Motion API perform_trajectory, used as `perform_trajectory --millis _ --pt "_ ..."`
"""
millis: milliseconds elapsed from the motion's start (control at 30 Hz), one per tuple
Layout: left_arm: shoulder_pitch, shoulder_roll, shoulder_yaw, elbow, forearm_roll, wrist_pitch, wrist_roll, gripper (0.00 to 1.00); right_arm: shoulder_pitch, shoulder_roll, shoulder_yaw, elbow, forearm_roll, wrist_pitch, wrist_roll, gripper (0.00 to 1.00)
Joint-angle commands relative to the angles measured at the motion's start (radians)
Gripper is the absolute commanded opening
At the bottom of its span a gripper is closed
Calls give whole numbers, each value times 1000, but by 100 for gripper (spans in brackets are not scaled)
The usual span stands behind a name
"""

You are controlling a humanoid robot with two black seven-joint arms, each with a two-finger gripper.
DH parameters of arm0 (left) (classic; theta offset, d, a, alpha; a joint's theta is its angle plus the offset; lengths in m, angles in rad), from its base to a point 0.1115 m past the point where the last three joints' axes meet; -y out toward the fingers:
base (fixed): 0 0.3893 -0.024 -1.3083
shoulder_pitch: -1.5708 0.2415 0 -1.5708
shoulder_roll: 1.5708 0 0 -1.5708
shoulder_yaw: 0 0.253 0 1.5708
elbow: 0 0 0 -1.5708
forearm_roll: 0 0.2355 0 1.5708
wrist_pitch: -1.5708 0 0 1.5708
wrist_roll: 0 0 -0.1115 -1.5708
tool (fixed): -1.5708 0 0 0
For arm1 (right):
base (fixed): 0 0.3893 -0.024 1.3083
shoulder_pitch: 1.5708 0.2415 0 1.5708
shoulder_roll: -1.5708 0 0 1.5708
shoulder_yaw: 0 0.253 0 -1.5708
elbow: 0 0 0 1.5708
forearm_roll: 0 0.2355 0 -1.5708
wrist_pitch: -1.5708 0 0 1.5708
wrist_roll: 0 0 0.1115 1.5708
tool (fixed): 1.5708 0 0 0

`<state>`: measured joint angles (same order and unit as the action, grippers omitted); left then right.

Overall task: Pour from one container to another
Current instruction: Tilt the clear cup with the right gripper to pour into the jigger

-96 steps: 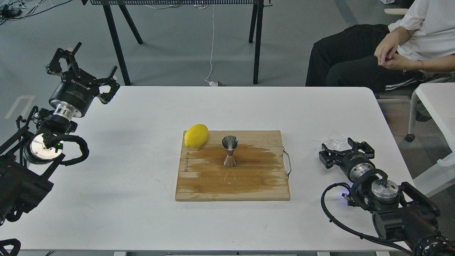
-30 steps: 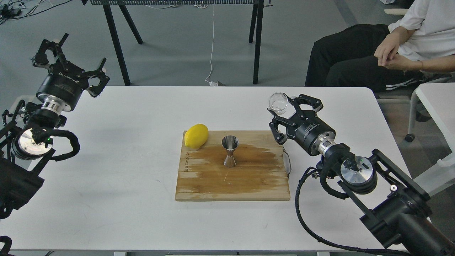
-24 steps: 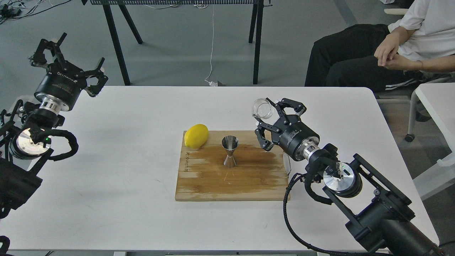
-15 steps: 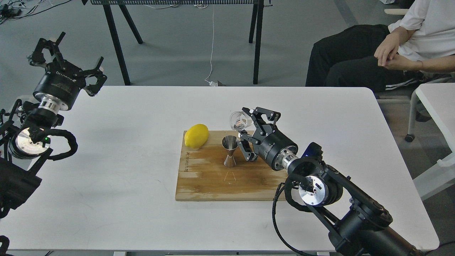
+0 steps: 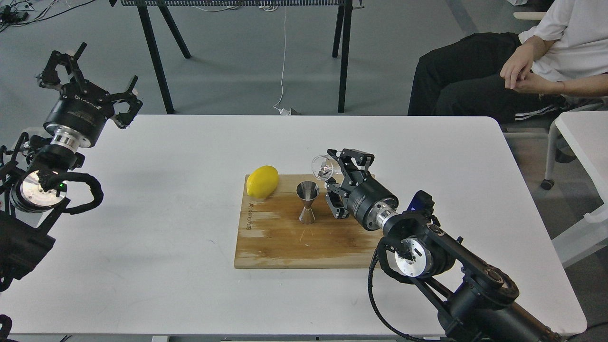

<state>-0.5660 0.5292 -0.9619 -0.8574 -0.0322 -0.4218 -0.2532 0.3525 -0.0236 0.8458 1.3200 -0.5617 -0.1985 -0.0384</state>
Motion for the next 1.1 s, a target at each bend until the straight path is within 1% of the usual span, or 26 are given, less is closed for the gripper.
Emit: perform_trajectory --millis 0,100,200,300,434,534,668,801,1068 --pt "0 0 0 0 0 0 0 100 0 2 1 1 -13 -1 0 32" --pt "0 0 0 0 0 0 0 100 2 8 -2 4 -23 -2 0 32" --pt "2 0 0 0 0 0 0 100 0 14 -4 2 -95 -7 3 32" --pt "2 0 2 0 0 0 0 100 0 24 -30 1 -148 -36 17 32" --pt "2 0 2 0 0 0 0 100 0 24 -48 -1 -155 -44 34 32" --pt "2 0 2 0 0 0 0 100 3 24 -50 -2 -158 -48 34 32" --pt "2 0 0 0 0 0 0 100 16 24 -48 -19 -179 -79 35 32" --pt "2 0 0 0 0 0 0 100 26 24 -50 -45 -179 -79 48 32" --pt "2 2 0 0 0 -2 0 100 28 24 -54 -42 -179 -78 48 32"
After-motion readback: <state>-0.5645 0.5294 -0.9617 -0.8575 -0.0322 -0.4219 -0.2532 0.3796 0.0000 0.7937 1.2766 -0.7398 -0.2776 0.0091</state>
